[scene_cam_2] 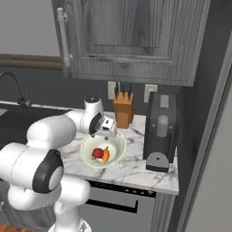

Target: Take the squash, carrot, and bell pepper from the freezer and place them in the bowl on the counter.

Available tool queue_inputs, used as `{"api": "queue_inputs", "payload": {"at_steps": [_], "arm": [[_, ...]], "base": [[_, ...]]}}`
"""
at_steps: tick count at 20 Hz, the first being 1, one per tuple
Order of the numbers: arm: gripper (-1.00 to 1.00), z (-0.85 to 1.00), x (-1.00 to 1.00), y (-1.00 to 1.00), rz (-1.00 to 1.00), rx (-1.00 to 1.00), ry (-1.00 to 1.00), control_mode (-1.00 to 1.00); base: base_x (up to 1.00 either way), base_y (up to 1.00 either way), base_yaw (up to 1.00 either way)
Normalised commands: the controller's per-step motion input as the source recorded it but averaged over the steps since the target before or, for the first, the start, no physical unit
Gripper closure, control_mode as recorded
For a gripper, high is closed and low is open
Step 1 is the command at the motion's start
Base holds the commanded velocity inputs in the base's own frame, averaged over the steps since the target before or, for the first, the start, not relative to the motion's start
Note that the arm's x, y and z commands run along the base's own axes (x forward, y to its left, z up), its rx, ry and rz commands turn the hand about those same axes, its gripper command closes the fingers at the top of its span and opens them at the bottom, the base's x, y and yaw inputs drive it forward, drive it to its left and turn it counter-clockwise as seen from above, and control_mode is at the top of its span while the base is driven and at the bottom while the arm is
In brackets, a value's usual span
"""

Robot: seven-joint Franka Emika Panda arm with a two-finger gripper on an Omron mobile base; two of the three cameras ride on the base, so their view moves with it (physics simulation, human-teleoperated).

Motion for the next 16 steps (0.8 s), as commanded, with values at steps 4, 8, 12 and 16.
{"api": "queue_inputs", "payload": {"at_steps": [4, 8, 12, 16], "arm": [[-1.0, 0.07, 0.0, -0.02, 0.0, 0.0, 0.0, -1.0], [-1.0, 0.27, -0.08, -0.03, 0.0, 0.0, 0.0, -1.0], [-1.0, 0.31, -0.41, -0.08, 0.0, 0.0, 0.0, -1.0], [-1.0, 0.41, -0.59, -0.14, 0.0, 0.0, -0.01, -1.0]], "base": [[0.0, 0.0, 0.0], [0.0, 0.0, 0.0], [0.0, 0.0, 0.0], [0.0, 0.0, 0.0]]}}
